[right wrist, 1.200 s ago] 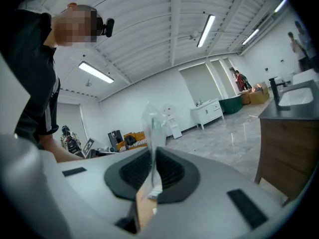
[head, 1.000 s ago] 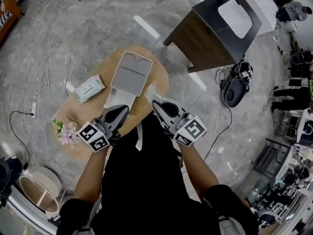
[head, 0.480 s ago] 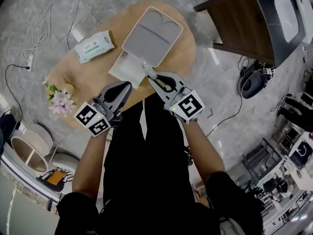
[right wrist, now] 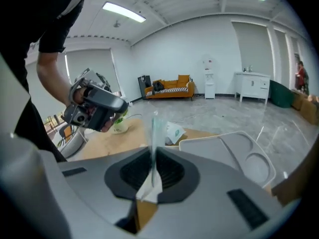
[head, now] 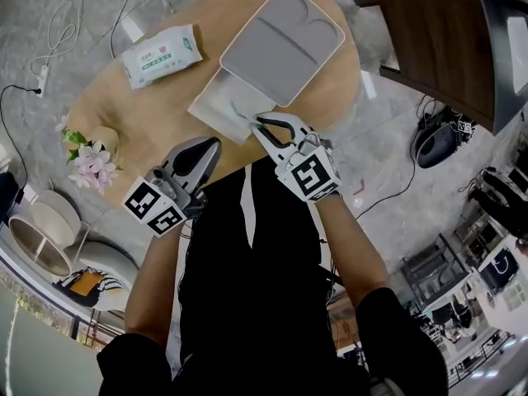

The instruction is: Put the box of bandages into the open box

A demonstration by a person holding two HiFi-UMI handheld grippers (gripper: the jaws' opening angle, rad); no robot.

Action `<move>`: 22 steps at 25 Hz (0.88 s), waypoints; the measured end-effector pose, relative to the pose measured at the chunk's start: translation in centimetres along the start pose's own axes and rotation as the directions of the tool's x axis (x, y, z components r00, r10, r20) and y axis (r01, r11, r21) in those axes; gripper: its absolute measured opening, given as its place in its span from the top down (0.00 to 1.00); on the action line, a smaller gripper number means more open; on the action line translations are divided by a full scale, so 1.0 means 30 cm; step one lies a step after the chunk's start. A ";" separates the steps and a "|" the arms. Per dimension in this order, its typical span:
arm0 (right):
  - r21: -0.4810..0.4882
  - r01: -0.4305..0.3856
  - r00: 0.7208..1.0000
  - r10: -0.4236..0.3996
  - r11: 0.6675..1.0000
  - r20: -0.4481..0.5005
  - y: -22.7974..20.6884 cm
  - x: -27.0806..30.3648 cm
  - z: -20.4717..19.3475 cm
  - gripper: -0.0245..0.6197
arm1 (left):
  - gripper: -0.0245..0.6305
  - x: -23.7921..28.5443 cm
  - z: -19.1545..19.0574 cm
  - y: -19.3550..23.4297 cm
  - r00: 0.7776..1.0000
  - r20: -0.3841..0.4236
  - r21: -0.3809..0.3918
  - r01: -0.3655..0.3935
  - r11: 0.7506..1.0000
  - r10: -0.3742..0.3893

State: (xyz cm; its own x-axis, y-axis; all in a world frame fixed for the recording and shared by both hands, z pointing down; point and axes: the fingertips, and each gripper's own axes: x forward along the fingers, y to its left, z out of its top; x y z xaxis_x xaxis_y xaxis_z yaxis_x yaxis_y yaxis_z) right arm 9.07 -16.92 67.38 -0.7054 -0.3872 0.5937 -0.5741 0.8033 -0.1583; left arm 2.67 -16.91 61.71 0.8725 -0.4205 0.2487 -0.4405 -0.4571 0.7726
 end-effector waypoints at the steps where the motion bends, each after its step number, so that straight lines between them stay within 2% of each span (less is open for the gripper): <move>1: -0.033 0.002 1.000 -0.003 0.999 -0.021 -0.001 0.018 -0.013 0.91 | 0.93 -0.004 -0.007 0.009 1.000 -0.001 0.000 -0.001 1.000 0.001; 11: -0.265 0.013 0.986 -0.056 0.964 -0.155 -0.011 0.153 -0.122 0.91 | 0.93 -0.023 -0.052 0.091 1.000 -0.004 -0.005 -0.015 1.000 0.015; 22: -0.376 -0.027 0.958 -0.083 0.926 -0.274 0.001 0.239 -0.187 0.91 | 0.93 -0.037 -0.076 0.142 1.000 0.000 -0.007 -0.012 1.000 0.012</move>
State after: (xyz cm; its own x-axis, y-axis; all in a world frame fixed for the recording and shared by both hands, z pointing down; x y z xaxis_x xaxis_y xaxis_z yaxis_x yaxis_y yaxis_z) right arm 6.34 -17.13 76.05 -0.5147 -0.3139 0.7978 -0.3562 0.9247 0.1339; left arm 0.30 -16.61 66.05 0.8674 -0.4256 0.2577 -0.4492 -0.4471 0.7735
